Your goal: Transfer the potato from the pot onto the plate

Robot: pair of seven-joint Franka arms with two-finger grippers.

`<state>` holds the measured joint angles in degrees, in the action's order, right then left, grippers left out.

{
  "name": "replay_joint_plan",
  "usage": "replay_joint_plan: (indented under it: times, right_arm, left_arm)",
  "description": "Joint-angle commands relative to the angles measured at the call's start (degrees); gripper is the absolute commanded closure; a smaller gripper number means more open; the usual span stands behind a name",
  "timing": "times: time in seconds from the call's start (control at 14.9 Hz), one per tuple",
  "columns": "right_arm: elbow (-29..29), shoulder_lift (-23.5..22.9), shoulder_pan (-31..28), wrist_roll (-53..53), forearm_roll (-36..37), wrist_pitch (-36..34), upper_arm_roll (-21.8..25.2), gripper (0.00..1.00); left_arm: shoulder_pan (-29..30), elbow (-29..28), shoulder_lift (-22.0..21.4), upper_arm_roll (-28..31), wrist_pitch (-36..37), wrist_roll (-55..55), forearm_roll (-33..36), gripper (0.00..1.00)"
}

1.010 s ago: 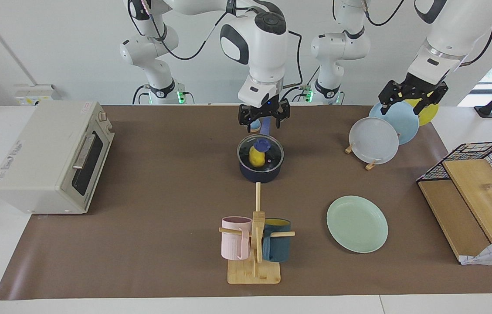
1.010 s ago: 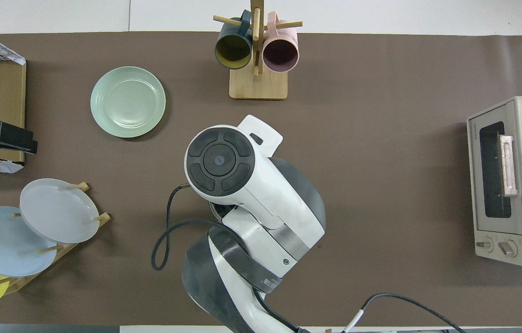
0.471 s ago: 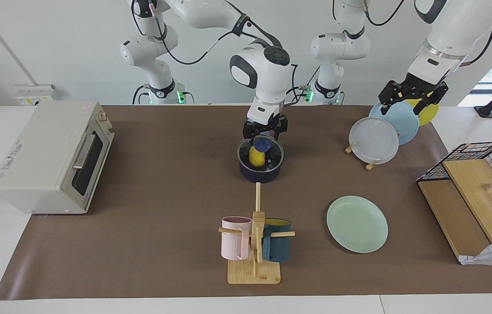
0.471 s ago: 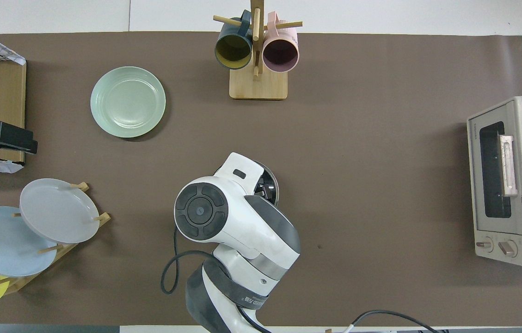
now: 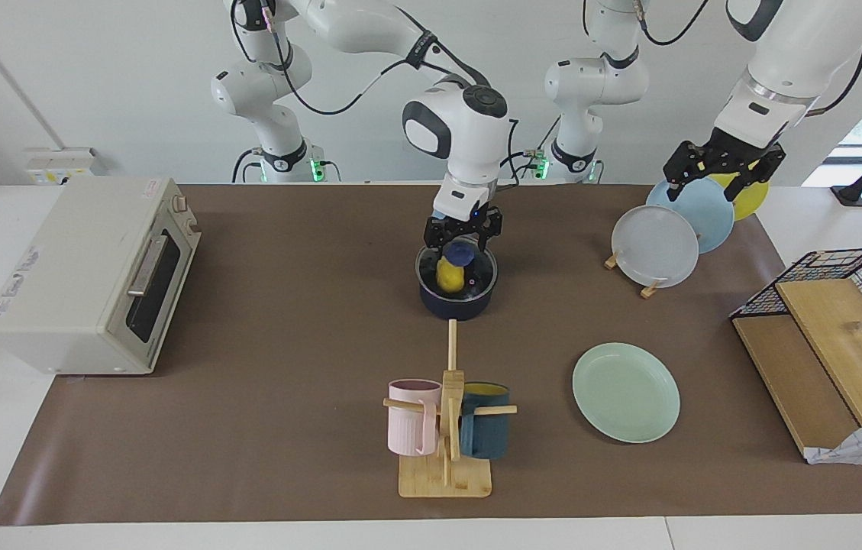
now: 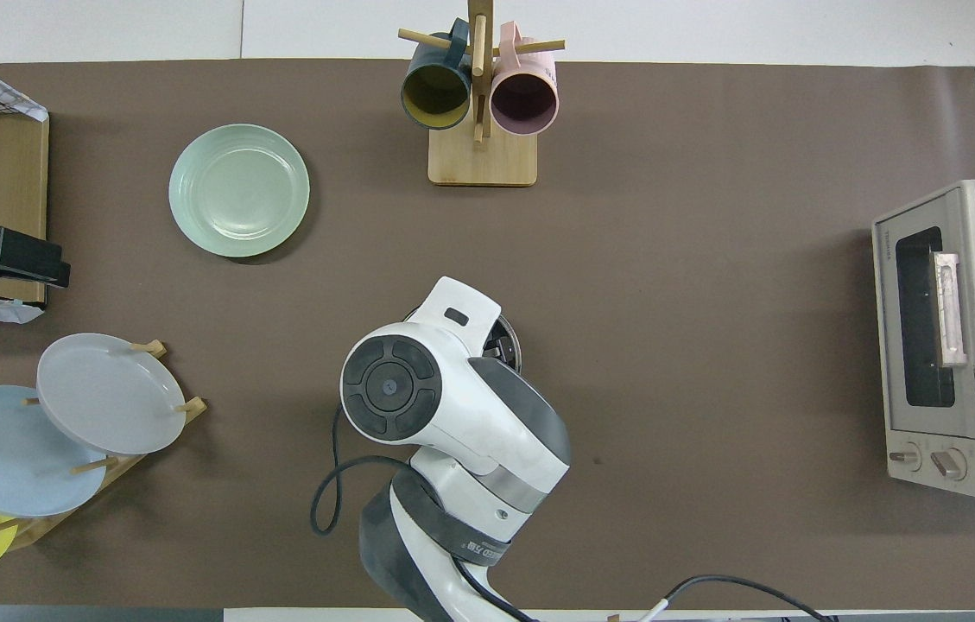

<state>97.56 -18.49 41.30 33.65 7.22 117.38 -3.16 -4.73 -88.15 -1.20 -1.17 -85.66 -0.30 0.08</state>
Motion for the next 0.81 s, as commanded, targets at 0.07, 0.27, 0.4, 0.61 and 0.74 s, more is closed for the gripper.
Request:
replay_joint_plan:
  times: [0.07,0.27,0.4,0.61,0.74]
  right_arm:
    - [1.75,0.92,-1.22,1.07,0.87,3.72,-0.45,0.01]
    - [1.75,0.91,-1.49,1.33,0.78,3.9,-0.45,0.05]
    - [1.84,0.91,-1.57,1.33,0.78,4.08,-0.45,0.14]
    - [2.1,0.91,-1.31,1.5,0.78,4.34,-0.53,0.16]
    - [2.19,1.0,-1.23,1.94,0.78,4.95,-0.45,0.16]
  left_arm:
    - [0.68,-0.44,-0.47,-0.15,0.31,0.65,-0.61,0.0]
    - [0.68,-0.44,-0.47,-0.15,0.31,0.65,-0.61,0.0]
    - [0.6,-0.44,-0.47,-0.15,0.31,0.65,-0.61,0.0]
    - [0.59,-0.44,-0.47,-0.15,0.31,0.65,-0.61,0.0]
    - [0.59,-0.44,-0.47,-0.15,0.4,0.56,-0.61,0.0]
